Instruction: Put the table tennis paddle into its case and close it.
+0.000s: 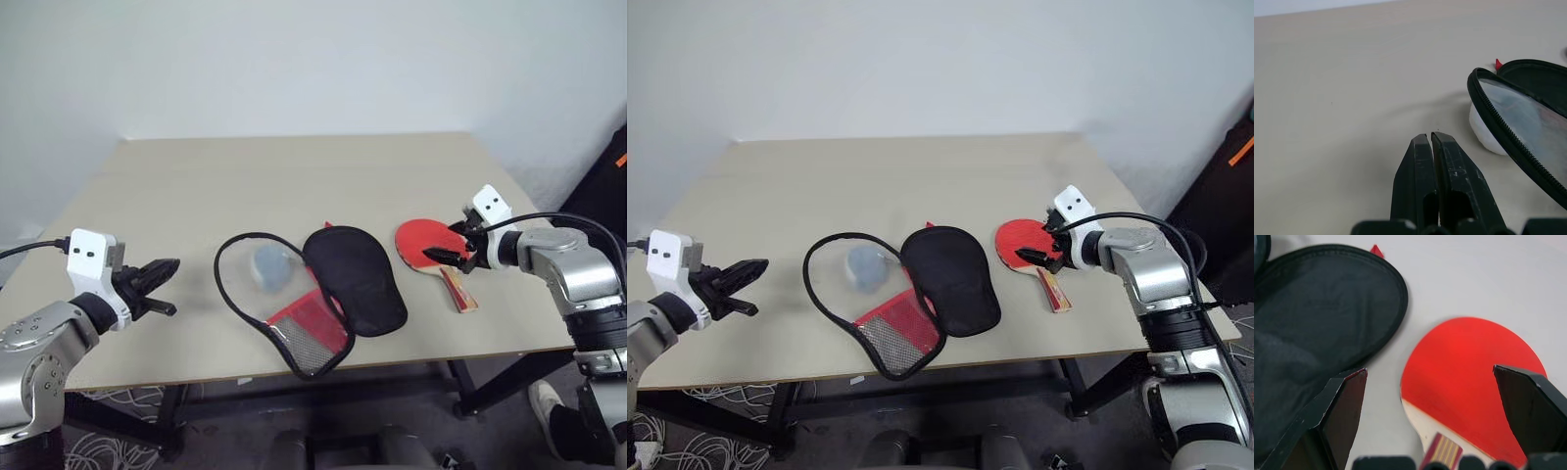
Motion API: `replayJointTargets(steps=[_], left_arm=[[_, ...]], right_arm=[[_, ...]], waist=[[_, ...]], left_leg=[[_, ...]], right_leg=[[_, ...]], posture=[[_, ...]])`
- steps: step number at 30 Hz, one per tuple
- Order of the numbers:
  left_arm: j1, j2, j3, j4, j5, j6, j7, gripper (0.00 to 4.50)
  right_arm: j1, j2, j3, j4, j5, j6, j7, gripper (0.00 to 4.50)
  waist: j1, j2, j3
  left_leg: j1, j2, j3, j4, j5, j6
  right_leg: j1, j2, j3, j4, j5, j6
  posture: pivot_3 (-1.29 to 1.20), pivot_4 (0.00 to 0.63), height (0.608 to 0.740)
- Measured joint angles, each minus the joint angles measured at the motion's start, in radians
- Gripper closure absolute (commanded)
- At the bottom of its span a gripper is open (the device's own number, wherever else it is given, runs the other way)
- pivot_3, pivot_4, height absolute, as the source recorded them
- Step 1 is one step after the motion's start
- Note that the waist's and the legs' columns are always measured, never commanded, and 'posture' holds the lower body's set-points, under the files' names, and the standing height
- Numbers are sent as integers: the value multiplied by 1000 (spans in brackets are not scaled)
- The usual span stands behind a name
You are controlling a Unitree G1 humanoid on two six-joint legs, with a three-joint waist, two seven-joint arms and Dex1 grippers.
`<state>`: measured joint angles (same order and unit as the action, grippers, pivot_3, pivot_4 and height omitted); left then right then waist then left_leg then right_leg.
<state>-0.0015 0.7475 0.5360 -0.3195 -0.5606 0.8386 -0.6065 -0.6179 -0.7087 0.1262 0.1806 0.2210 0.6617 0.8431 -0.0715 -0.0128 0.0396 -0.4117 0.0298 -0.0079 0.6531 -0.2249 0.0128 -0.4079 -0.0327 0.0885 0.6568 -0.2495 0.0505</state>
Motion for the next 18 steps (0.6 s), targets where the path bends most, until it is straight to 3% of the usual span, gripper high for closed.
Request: replayJointTargets(steps=[5,18], left_arm=[[-63,38,-24,82,10,-37,-34,4500],[-181,77,-136,228,39,-110,-118,4500]], right_arm=[[30,-25,-38,-10,-8,2,-17,42],[186,-24,-124,-307,33,225,-103,42]], waist=[[2,0,0],[1,0,0]], left_leg=[[0,0,0,0,0,0],[0,0,0,0,0,0]], right_leg=[[1,0,0,0,0,0],[0,0,0,0,0,0]], posture=[[0,0,740],[0,0,740]])
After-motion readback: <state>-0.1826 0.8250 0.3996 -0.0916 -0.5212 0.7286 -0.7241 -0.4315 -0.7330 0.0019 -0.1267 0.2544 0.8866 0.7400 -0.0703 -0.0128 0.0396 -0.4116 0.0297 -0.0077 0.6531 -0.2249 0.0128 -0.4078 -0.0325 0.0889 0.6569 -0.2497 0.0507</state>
